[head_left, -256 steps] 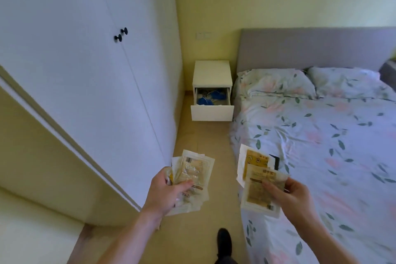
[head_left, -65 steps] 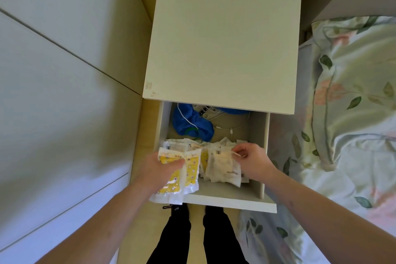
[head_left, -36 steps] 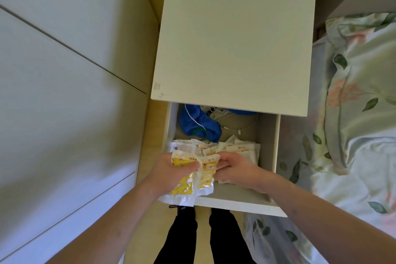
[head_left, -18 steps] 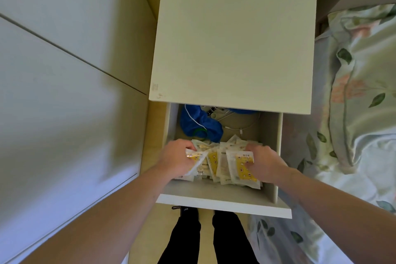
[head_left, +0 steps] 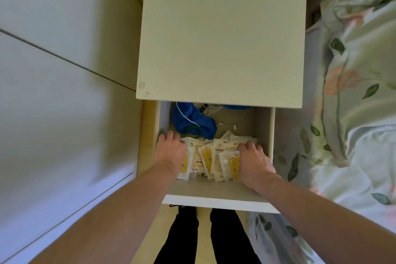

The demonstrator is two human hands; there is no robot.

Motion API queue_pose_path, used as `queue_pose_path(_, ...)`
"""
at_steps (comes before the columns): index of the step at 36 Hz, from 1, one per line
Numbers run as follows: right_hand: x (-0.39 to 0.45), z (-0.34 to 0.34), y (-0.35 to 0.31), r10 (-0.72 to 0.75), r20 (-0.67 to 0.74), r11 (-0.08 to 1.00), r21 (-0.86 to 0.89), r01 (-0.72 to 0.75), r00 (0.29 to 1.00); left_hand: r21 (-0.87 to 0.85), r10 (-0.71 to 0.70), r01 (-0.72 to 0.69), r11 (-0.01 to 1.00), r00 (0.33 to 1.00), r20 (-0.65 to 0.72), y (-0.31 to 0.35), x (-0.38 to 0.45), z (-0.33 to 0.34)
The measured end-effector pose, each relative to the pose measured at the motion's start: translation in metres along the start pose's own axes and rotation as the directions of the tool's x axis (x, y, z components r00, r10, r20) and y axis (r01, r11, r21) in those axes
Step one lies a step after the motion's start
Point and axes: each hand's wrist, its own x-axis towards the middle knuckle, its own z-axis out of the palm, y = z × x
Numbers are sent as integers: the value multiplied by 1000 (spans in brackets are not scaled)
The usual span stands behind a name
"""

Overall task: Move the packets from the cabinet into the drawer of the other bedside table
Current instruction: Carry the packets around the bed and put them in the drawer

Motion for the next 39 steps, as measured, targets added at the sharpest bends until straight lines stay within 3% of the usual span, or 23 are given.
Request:
queue_pose_path(11, -67, -46, 11, -23, 9, 969, 246, 20, 1000, -133, 27, -31, 991, 999, -38, -13, -63, -56)
queue_pose_path(17, -163, -82, 12, -1, -29, 920, 392, 12, 1000, -343, 22, -54, 938, 995, -95, -15, -158, -114)
queue_pose_path(23, -273, -120, 3, 81, -158, 831, 556, 21, 984, -507, 58, -164, 846, 974, -219, -13, -254, -175)
queue_pose_path(31, -406, -111, -11, 247, -303, 715, 698, 39, 920, -440, 297, -442, 782, 884, -360, 4, -338, -224)
queue_pose_path(39, -542, -45, -23, 517, -272, 501, 865, -29, 811, -205, 564, -656, 726, 739, -368, 25, -409, -252)
